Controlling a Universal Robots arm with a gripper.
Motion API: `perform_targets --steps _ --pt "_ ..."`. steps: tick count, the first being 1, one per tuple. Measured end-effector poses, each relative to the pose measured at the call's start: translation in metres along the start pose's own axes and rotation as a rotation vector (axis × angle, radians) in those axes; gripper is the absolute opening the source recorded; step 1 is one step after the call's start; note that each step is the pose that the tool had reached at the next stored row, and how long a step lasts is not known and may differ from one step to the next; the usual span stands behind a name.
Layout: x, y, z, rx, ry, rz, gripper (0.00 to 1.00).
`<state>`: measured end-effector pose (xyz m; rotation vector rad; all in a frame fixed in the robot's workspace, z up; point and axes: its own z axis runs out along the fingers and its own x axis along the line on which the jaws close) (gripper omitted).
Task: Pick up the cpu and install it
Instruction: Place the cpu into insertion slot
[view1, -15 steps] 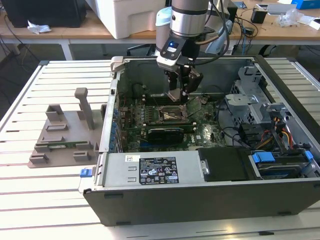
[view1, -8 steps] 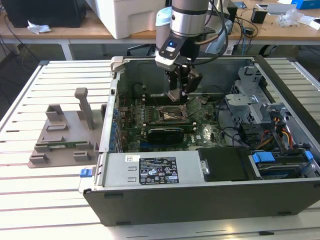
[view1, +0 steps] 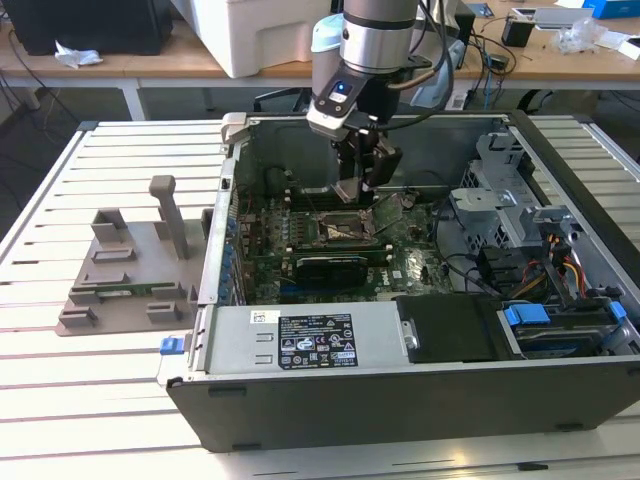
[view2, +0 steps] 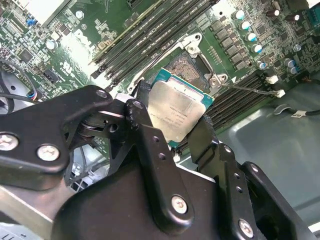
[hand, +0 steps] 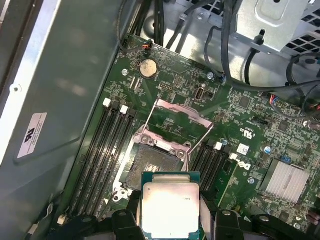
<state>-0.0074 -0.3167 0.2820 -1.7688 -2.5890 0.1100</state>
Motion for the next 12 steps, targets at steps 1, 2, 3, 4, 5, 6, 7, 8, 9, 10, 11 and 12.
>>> perform_targets --steps 1,2,3,4,5,6,7,8,9,10,11,12 --pt "0.0000 0.0000 0.0000 0.0008 -0.0007 0.007 0.55" --pt "0.0000 0.0001 0.0001 0.0015 -0.0020 0.013 0.55" --pt "0.0000 0.0000 0.0001 0.0033 -0.0050 0.023 0.55" --pt "-0.0001 0.0000 0.0001 0.0042 -0.0058 0.032 0.55" --pt "0.0000 -0.0001 0.0001 0.0048 -0.0054 0.044 0.55" --pt "0.0000 -0.0001 0.0003 0.0053 -0.0047 0.055 0.55" --pt "0.0000 0.0000 0.0005 0.0061 -0.0031 0.079 0.55" --pt "0.0000 0.0000 0.0008 0.0074 -0.0012 0.109 0.55" --pt "0.0000 0.0000 0.0009 0.0080 -0.0003 0.124 0.55" --pt "0.0000 0.0001 0.0012 0.0089 0.0013 0.148 0.55" --pt "0.0001 0.0001 0.0016 0.0098 0.0027 0.170 0.55" --pt "0.0001 0.0001 0.0019 0.0105 0.0038 0.189 0.55"
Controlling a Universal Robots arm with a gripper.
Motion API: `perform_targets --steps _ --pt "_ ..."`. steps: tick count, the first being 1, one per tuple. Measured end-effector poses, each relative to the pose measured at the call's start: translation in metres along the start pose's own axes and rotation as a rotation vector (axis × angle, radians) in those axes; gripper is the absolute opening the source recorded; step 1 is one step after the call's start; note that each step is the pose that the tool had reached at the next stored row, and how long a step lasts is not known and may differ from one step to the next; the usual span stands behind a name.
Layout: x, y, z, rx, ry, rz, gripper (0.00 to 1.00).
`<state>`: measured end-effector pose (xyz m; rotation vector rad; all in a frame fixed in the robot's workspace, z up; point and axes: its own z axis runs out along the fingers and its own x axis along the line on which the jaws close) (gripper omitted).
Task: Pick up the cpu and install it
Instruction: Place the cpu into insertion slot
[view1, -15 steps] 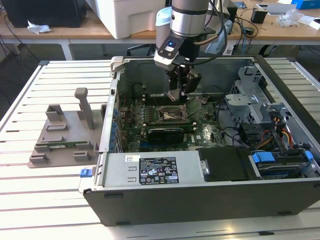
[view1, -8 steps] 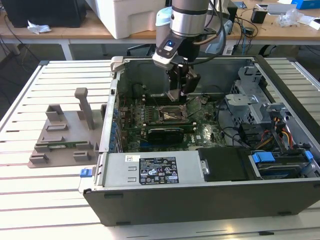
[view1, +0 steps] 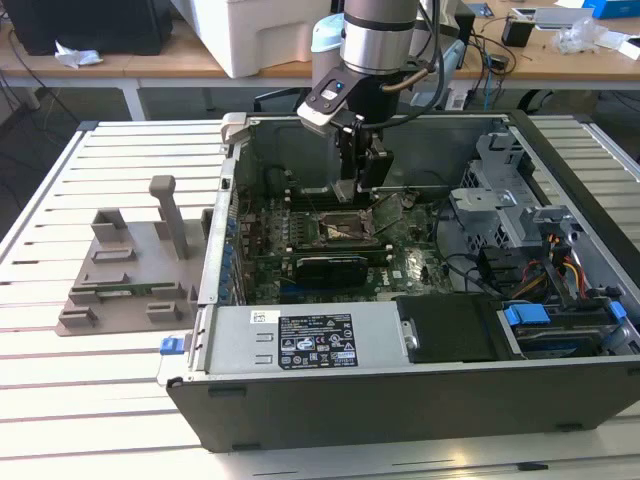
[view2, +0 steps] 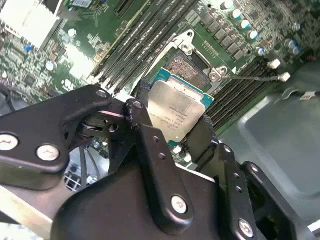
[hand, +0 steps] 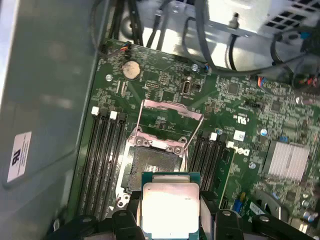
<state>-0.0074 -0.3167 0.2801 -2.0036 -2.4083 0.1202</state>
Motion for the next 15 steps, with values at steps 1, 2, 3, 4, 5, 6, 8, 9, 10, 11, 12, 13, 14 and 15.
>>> perform_targets --steps 1,2,3,4,5,6,8,9,10,11,12,13,14,15 --pt "0.0000 0.0000 0.0003 0.0009 0.0011 0.017 0.55" --pt "0.0000 0.0000 0.0008 0.0018 0.0027 0.042 0.55" --pt "0.0000 0.0001 0.0011 0.0026 0.0037 0.058 0.55" --pt "0.0001 0.0001 0.0017 0.0040 0.0055 0.088 0.55" --pt "0.0002 0.0002 0.0023 0.0049 0.0069 0.110 0.55" --pt "0.0007 0.0004 0.0030 0.0057 0.0078 0.127 0.55" --pt "0.0033 0.0009 0.0044 0.0060 0.0085 0.135 0.55" --pt "0.0052 0.0013 0.0051 0.0062 0.0085 0.136 0.55" --pt "0.0073 0.0018 0.0062 0.0064 0.0087 0.136 0.55" --pt "0.0088 0.0022 0.0082 0.0070 0.0087 0.136 0.55" --pt "0.0101 0.0026 0.0117 0.0084 0.0088 0.136 0.55" --pt "0.0105 0.0029 0.0143 0.0093 0.0090 0.136 0.55" --pt "0.0106 0.0030 0.0162 0.0100 0.0090 0.136 0.55" --pt "0.0108 0.0031 0.0203 0.0113 0.0092 0.136 0.55"
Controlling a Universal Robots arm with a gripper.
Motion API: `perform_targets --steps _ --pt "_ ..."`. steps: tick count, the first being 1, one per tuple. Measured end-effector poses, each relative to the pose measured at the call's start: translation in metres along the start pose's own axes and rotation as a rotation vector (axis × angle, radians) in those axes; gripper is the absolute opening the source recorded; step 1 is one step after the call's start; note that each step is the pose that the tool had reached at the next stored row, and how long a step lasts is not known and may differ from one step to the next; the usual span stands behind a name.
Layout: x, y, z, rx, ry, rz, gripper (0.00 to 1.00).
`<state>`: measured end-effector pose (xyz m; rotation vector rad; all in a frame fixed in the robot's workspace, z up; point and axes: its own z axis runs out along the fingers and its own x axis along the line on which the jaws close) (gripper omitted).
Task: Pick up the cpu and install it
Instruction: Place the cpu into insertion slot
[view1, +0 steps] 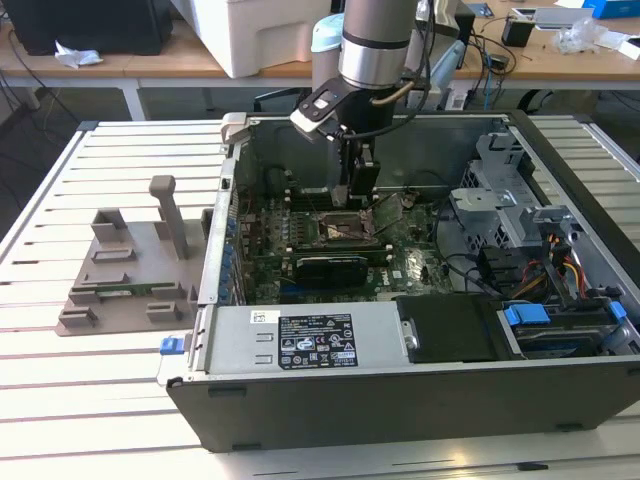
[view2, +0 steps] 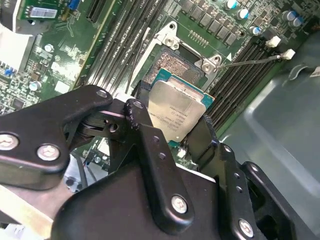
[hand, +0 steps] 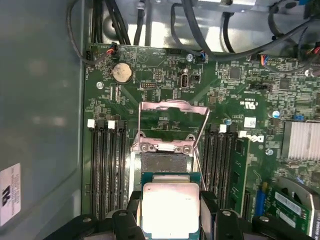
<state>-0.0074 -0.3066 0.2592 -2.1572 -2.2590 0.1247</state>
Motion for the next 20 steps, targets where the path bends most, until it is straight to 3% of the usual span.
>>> perform_targets --steps 2,10,13,20 --pt "0.0004 0.0006 0.0086 0.0018 0.0001 0.000 0.55" --pt "0.0009 0.0017 0.0238 0.0038 0.0002 0.000 0.55" --pt "0.0014 0.0024 0.0340 0.0042 0.0003 0.000 0.55" --pt "0.0019 0.0012 0.0454 0.0042 0.0003 0.001 0.55"
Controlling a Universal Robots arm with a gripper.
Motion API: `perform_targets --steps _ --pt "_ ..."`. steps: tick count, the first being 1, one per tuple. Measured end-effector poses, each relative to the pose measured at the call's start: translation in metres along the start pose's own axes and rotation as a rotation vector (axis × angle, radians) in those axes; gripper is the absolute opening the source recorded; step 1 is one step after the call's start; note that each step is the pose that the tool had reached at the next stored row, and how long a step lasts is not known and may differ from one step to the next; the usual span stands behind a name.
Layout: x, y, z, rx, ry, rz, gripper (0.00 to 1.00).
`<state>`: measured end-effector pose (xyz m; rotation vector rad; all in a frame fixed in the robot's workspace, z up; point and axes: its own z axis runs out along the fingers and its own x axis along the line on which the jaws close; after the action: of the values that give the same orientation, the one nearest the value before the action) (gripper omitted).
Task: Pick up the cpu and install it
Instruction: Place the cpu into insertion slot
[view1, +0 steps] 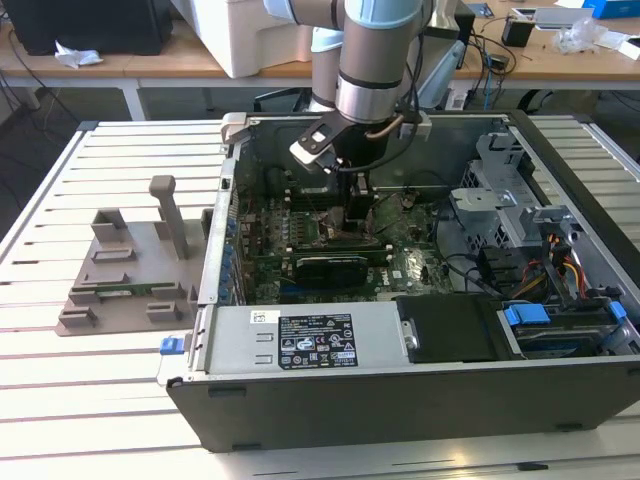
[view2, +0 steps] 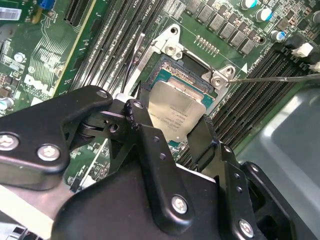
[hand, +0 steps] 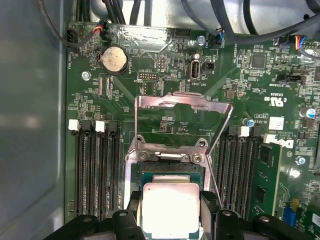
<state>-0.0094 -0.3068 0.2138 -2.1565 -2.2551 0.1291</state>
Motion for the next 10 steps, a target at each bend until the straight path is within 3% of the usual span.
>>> perform_targets --steps 4,10 --pt "0.0002 0.0003 0.0069 0.0001 0.0004 0.003 0.55" --pt "-0.0006 0.0004 0.0112 0.0003 0.0007 0.008 0.55"
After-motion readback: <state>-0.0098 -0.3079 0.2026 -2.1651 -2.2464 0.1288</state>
